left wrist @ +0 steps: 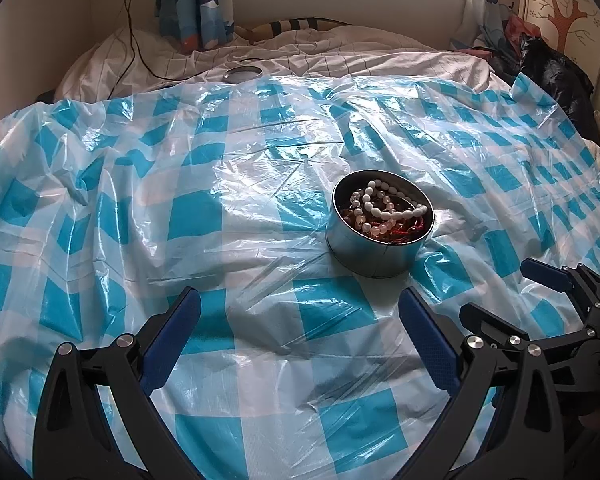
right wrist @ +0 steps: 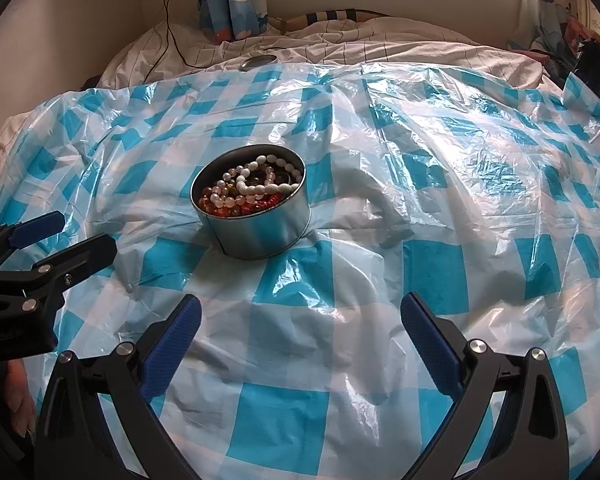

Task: Organize jewelry

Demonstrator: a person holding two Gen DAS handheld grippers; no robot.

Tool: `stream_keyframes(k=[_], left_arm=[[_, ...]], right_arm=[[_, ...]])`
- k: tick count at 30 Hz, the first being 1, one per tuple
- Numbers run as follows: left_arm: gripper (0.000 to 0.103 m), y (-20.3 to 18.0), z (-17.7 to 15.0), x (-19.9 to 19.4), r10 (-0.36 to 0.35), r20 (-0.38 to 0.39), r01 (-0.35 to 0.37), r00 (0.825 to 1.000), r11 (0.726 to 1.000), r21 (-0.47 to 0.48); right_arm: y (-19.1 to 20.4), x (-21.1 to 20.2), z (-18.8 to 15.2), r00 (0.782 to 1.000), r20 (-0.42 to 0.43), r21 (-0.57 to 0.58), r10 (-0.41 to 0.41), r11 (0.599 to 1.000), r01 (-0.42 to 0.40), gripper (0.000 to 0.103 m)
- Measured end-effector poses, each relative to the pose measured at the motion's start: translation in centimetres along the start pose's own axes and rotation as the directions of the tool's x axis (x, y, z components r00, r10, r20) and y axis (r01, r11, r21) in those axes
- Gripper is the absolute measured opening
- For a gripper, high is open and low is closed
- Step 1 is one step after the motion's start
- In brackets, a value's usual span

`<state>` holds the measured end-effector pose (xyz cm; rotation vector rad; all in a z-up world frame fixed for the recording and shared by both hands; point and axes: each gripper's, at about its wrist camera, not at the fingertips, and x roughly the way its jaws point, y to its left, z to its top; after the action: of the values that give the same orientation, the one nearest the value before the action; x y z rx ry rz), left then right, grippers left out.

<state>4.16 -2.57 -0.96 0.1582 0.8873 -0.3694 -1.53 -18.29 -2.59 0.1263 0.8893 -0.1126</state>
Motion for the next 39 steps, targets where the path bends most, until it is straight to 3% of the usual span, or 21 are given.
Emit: stream_keyframes(k=[39], left_arm=[[0.095,0.12,0.06,0.22,0.010,-0.003,-0.010,1.000,1.000,0.009]], right_arm=[[0.03,0.32,-0.09,1.000,-0.008,0.003,-0.018,1.000,0.018,0.096]])
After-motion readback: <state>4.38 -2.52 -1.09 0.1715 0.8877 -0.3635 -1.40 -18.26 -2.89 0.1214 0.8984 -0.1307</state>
